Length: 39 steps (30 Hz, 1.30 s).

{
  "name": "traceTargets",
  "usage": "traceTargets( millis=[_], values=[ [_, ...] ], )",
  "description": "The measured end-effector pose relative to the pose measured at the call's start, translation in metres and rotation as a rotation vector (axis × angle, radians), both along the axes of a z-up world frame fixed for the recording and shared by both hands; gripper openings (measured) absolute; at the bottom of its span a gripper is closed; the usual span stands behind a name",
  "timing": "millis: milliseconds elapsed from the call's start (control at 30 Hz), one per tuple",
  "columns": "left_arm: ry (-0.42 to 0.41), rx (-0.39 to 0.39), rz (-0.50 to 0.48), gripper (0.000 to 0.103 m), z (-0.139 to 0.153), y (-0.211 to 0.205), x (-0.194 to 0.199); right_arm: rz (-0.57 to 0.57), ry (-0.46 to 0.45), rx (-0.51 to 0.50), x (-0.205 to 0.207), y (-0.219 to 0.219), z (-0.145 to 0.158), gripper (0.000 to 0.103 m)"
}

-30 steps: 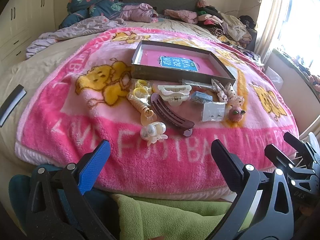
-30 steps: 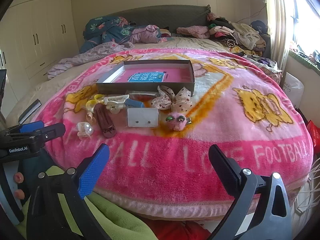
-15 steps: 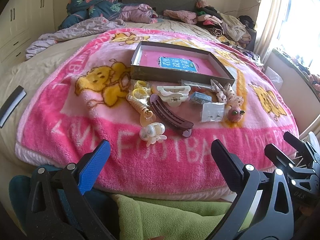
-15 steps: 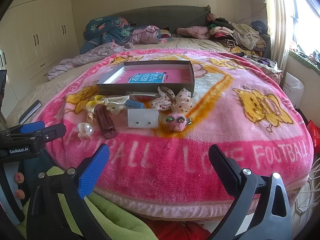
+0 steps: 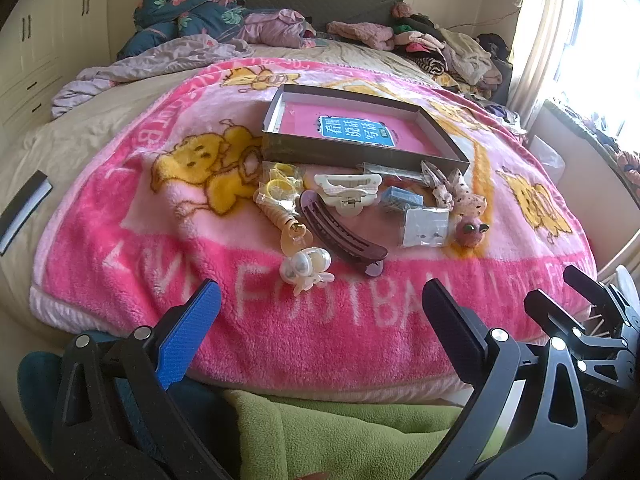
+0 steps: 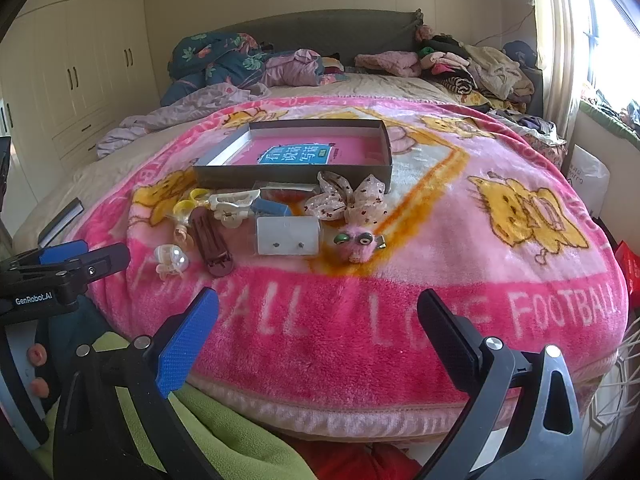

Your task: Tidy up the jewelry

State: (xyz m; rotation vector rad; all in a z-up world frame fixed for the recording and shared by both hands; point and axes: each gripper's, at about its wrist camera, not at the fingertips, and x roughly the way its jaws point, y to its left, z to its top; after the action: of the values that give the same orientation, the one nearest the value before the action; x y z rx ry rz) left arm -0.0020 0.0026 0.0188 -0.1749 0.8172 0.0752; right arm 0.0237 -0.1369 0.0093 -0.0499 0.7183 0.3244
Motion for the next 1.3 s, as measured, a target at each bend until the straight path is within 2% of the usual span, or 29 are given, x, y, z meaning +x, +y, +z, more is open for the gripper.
traceTargets(
  millis=[833,1167,1300],
  values=[
    [0.000,-0.013,0.020,0.092,0.003,0.002,0.002,0.023,0.006,-0.011,0.007,0.006,-0.006,0.097],
    [0.048,-0.060,0.068,0.092,-0.020,0.025,0.014,0.039,0.010,-0.010,0.028,0.009,-0.011,0.097],
    [0.033,-0.117,0.021,0.092,-0.028,0.029,0.019,0.037,0.009,-0.031,0.041,0.009,-0.014,0.097]
  ],
)
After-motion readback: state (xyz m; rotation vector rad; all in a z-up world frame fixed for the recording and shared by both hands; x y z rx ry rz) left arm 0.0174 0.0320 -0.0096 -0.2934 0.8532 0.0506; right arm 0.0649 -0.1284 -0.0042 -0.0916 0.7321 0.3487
